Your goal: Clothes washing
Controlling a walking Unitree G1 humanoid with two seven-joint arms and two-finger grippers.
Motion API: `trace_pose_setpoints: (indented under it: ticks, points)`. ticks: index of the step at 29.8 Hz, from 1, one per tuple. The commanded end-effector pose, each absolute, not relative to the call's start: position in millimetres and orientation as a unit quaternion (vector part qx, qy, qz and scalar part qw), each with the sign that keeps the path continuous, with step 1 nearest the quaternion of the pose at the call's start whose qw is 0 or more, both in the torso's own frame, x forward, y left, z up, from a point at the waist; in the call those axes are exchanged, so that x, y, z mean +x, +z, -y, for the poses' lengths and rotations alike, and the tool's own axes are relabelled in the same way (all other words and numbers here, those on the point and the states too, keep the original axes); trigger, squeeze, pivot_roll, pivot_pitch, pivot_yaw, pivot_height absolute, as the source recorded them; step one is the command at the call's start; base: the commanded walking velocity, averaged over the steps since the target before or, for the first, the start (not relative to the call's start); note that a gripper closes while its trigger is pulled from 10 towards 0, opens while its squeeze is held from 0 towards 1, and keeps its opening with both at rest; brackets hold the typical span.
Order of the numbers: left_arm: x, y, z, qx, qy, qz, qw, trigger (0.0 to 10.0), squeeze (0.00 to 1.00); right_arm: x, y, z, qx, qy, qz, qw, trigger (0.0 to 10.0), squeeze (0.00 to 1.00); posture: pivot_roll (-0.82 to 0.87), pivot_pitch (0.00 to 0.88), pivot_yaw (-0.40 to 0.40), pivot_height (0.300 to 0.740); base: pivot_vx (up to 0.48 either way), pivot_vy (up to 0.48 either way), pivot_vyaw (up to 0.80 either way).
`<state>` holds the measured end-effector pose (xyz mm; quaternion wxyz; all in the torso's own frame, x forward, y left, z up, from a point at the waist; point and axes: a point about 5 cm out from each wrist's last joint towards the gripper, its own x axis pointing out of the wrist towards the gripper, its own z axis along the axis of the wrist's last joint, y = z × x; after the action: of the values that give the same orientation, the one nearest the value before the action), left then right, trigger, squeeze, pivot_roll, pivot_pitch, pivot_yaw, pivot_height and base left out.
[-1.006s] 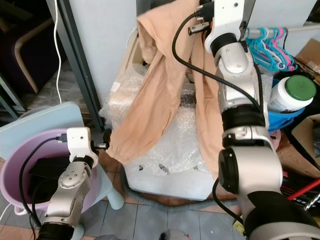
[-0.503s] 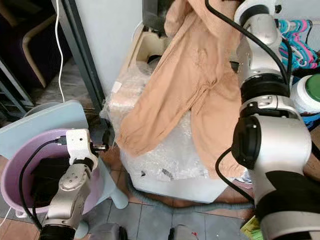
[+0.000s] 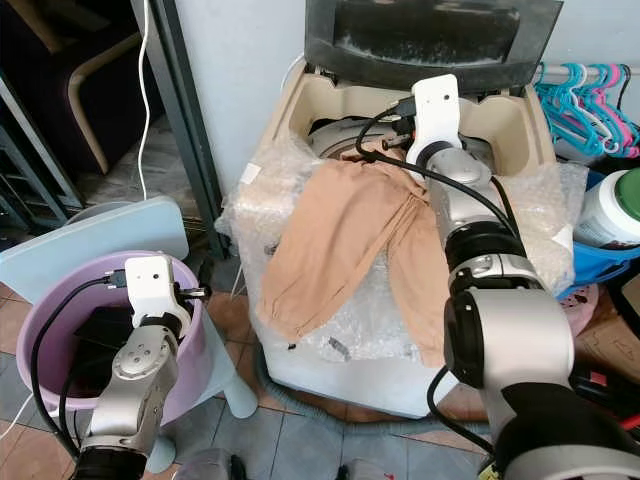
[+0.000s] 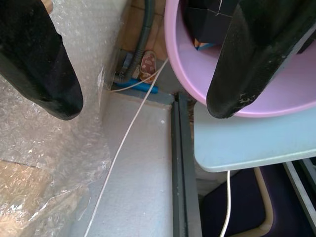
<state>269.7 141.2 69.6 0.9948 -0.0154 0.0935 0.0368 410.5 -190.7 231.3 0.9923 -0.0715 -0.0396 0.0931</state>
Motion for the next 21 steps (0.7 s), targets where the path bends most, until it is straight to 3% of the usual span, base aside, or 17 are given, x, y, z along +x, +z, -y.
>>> trace_pose_setpoints:
  ticks: [1,4,8,10,11,13,16,17,18,19,21]
  points:
    - [273,72,-138,-0.013,0.031,-0.093,0.995,10.0,0.00,400,250,195,-0.051,0.148,0.106,0.982,10.0,1.00,0.01,0.000,-0.006,0.740,0.000,0.000,0.00]
    - [271,70,-138,-0.013,0.030,-0.096,0.995,10.0,0.00,377,242,192,-0.051,0.270,0.105,0.956,10.0,1.00,0.00,0.000,0.000,0.740,0.000,0.000,0.00]
    - [271,69,-138,-0.012,0.029,-0.098,0.995,10.0,0.00,363,231,192,-0.066,0.320,0.087,0.941,10.0,1.00,-0.01,0.000,0.003,0.740,0.000,0.000,0.00]
    - [272,69,-137,-0.010,0.023,-0.099,0.995,10.0,0.00,344,202,199,-0.116,0.371,0.021,0.921,10.0,1.00,-0.01,0.000,0.007,0.740,0.000,0.000,0.00]
    - [272,69,-137,-0.010,0.023,-0.099,0.995,10.0,0.00,344,202,199,-0.116,0.371,0.021,0.921,10.0,1.00,-0.01,0.000,0.007,0.740,0.000,0.000,0.00]
    - [273,70,-137,-0.008,0.021,-0.099,0.995,10.0,0.00,337,181,209,-0.202,0.354,-0.022,0.913,10.0,1.00,-0.02,0.000,0.010,0.740,0.000,0.000,0.00]
    - [274,70,-137,-0.008,0.020,-0.099,0.995,10.0,0.00,337,174,212,-0.230,0.338,-0.033,0.912,10.0,1.00,-0.01,0.000,0.010,0.740,0.000,0.000,0.00]
    - [273,70,-137,-0.008,0.020,-0.099,0.995,10.0,0.00,337,171,212,-0.249,0.332,-0.040,0.909,10.0,0.96,-0.01,0.000,0.010,0.740,0.000,0.000,0.00]
    - [273,70,-137,-0.008,0.020,-0.099,0.995,10.0,0.00,337,168,213,-0.266,0.327,-0.044,0.906,10.0,0.59,-0.01,0.000,0.010,0.740,0.000,0.000,0.00]
    - [273,70,-137,-0.007,0.020,-0.099,0.995,10.0,0.00,337,163,214,-0.300,0.315,-0.056,0.899,10.0,0.00,-0.01,0.000,0.009,0.740,0.000,0.000,0.00]
    - [272,69,-137,-0.007,0.021,-0.100,0.995,10.0,0.00,337,160,216,-0.325,0.299,-0.062,0.895,10.0,0.00,0.00,0.000,0.008,0.740,0.000,0.000,0.00]
